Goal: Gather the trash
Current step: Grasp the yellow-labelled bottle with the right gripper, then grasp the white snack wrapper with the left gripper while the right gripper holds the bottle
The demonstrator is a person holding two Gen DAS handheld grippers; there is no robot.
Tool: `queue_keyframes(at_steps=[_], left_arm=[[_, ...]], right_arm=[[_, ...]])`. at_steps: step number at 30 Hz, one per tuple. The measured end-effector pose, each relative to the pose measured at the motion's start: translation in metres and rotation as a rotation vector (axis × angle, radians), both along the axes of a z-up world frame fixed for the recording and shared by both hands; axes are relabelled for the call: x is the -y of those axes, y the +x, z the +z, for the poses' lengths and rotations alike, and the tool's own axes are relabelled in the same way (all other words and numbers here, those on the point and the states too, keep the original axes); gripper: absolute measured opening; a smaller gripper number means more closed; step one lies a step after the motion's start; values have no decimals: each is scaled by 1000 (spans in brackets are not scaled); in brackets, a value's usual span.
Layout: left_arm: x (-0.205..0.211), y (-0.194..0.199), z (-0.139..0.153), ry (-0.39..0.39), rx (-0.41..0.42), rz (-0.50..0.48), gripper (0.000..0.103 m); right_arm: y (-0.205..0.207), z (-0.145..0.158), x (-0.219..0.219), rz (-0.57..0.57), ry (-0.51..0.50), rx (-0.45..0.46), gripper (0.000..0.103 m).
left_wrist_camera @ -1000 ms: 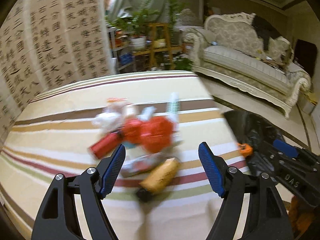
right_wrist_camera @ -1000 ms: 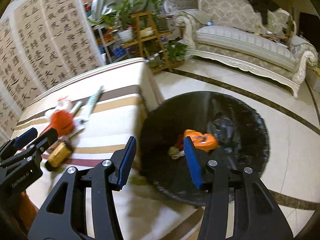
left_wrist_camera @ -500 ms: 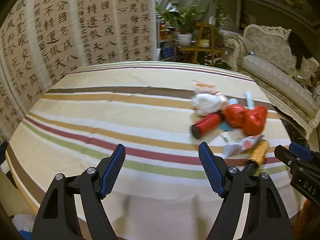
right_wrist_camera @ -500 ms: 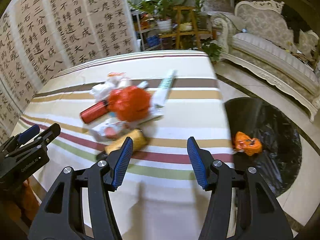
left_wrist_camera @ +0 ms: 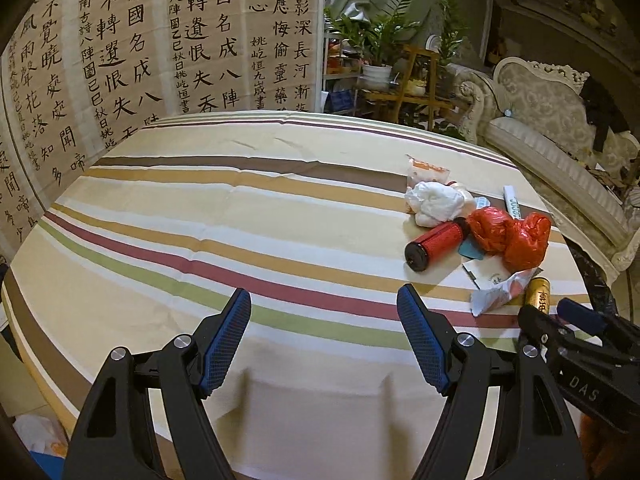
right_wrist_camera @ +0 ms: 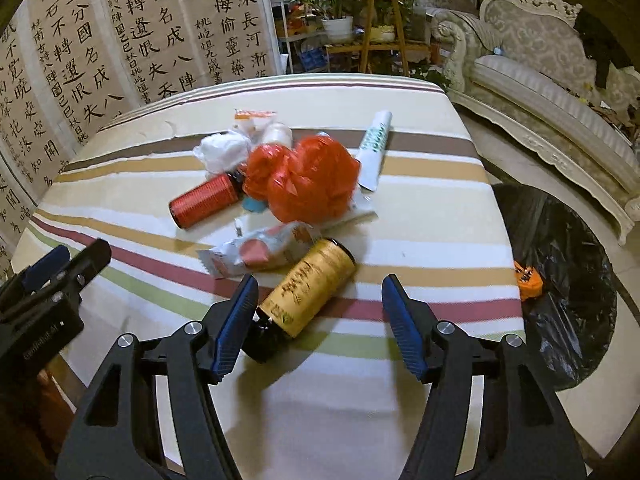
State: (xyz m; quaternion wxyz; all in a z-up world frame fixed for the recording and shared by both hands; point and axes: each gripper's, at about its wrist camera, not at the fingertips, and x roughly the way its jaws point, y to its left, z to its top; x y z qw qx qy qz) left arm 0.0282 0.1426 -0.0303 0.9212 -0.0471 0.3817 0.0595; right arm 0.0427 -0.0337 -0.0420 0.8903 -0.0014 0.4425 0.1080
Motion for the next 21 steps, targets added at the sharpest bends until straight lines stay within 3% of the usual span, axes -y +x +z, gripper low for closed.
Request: queue_keyframes(at_steps=[10,18,21], left_arm=[[22,6,0,-6,-6,-68,73],[38,8,0,10,-10,-101,73],[45,9,0,11,-8,-122,73]], right_arm=[[-3,-2,13,-8,-2,13,59],[-1,-5,12,30,1,6,23],[-2,-5,16,35,8,6,23]])
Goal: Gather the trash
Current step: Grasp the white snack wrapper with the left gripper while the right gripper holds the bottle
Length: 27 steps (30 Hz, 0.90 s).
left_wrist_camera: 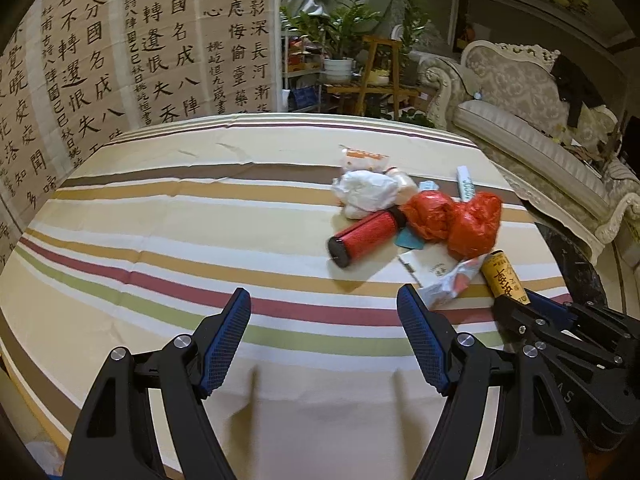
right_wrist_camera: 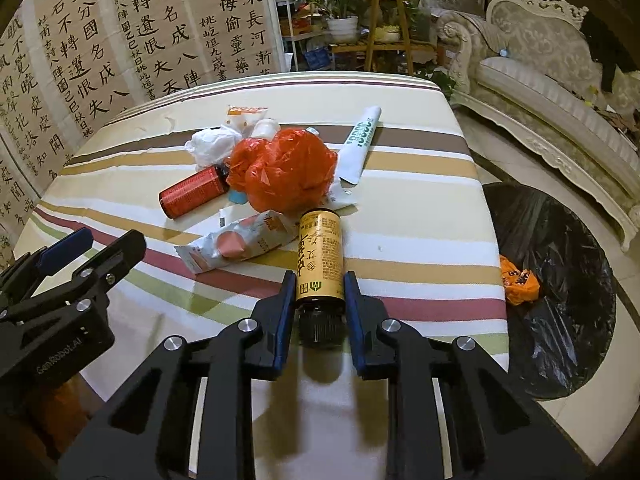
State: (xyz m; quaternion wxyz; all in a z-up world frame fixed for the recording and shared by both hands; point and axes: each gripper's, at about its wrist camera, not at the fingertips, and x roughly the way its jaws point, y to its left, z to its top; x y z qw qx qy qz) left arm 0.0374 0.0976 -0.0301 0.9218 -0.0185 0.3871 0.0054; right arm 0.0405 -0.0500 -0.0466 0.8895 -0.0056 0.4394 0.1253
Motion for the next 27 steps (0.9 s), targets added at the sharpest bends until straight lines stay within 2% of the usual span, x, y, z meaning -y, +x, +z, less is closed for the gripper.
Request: queue_keyframes(at_steps=[10,16,19,20,27], left_arm=[[35,6,-1,12,2,-100,73],[53,19,-8,20,-35,-151,73],[60,21,-11,26,-58,-177,55],[62,21,-13,30,-69,-187,45],[71,17,-18,41,-85,-222,24]], right_arm=[[-4,1,25,-25,23,4,23],[-4,0,38,-40,53,1,23],[-4,0,42,-41,66,0,23],[-4,0,43,-40,69,0,23],[-6,-1,47,-27,89,1,23]])
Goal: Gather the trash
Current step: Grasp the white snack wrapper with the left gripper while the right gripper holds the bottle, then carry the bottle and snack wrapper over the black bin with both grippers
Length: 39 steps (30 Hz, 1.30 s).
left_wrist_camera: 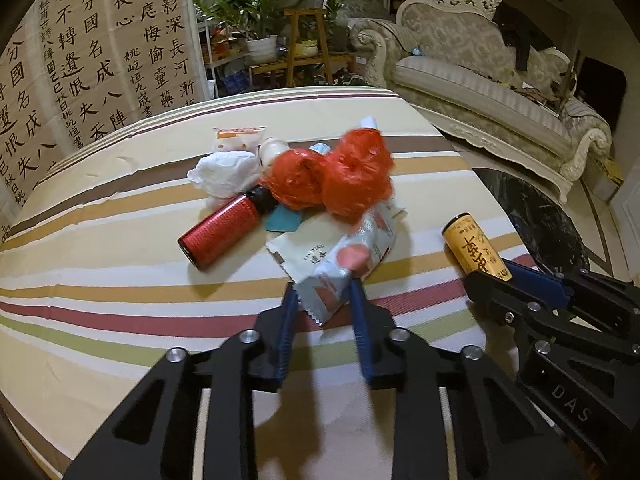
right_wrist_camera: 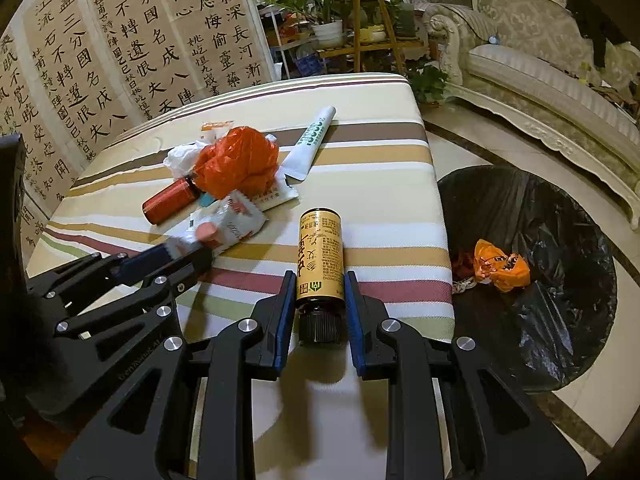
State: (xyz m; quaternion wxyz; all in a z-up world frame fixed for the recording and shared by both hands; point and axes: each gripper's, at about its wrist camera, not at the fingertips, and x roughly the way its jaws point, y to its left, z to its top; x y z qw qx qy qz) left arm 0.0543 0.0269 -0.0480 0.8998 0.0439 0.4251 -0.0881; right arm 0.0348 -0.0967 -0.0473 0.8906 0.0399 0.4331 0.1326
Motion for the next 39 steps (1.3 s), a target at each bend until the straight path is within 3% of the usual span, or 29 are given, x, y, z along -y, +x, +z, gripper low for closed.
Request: queue_keyframes(at_steps=[6,23,39], left_arm=[[1,-6,2,-5,18,-12,17],[9,-34,26,-69,101,-12,14],[75,-19,33,-49,170,-101,14]], right_arm=[[-3,-1,4,5,6,5,23],[-21,13,18,-25,-1,55,23],[-17,26,98,-225,-73,126,23]])
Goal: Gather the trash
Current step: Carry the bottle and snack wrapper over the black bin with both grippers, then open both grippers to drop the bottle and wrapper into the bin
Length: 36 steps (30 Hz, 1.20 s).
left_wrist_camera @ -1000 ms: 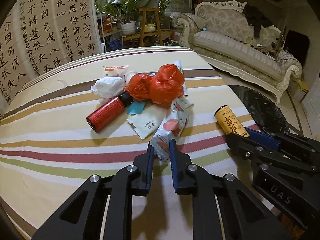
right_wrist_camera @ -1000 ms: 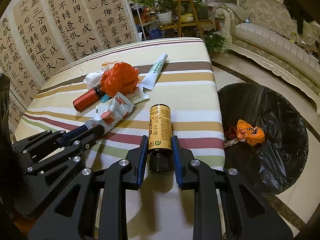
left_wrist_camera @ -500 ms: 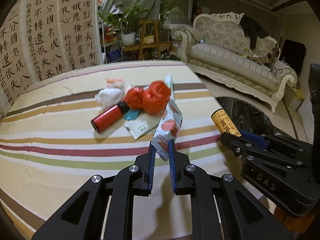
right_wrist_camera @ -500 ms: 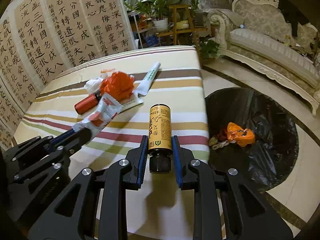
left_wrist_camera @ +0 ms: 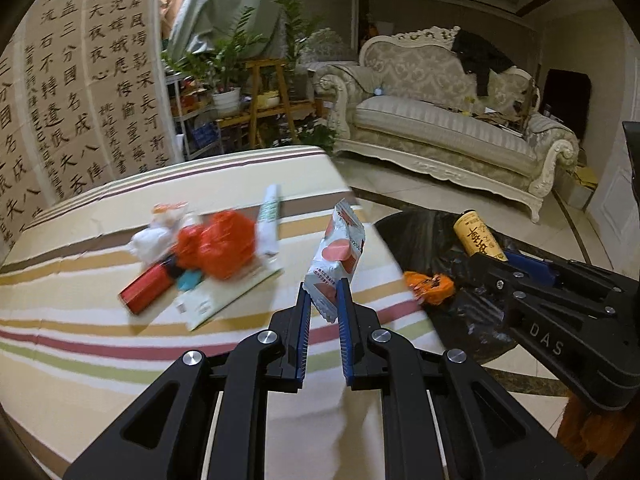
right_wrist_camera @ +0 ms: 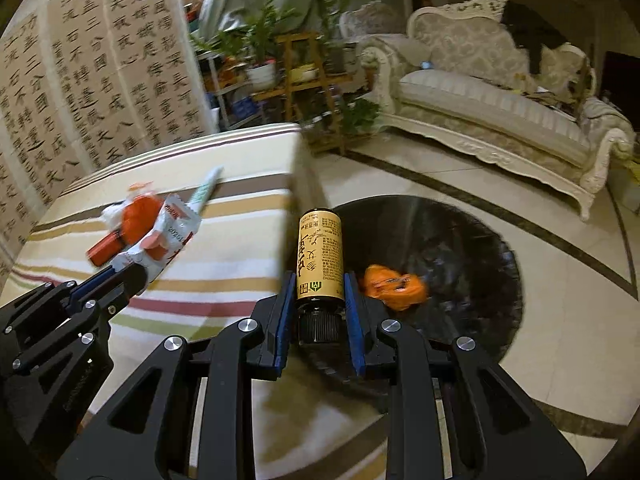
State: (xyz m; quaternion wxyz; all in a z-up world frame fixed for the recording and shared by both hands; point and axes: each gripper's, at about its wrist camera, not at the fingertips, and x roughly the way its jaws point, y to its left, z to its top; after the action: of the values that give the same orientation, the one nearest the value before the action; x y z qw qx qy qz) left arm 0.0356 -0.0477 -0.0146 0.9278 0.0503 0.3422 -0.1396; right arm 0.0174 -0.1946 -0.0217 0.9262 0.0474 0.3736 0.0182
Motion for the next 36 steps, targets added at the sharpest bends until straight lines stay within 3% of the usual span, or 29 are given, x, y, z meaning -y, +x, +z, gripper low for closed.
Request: queue_keyframes(at_steps=[14,28,31,32,36], left_arm=[[69,32,-11,66,-13,-92,14],[95,54,-25,114,-67,-100,17],[93,57,-26,115,-78,-92,39],[91,56,-26,109,-76,-85,51],[86,54,-22,95,-61,-68,56]], right_arm=[[28,-16,56,-95,-9,-9,23],[49,-38,85,-138,26,-47,24],[48,-38,88,-146,33,-45,34],[47,-38,89,-153,31,-40,38],[42,-35,90,-164,36,-32,40]])
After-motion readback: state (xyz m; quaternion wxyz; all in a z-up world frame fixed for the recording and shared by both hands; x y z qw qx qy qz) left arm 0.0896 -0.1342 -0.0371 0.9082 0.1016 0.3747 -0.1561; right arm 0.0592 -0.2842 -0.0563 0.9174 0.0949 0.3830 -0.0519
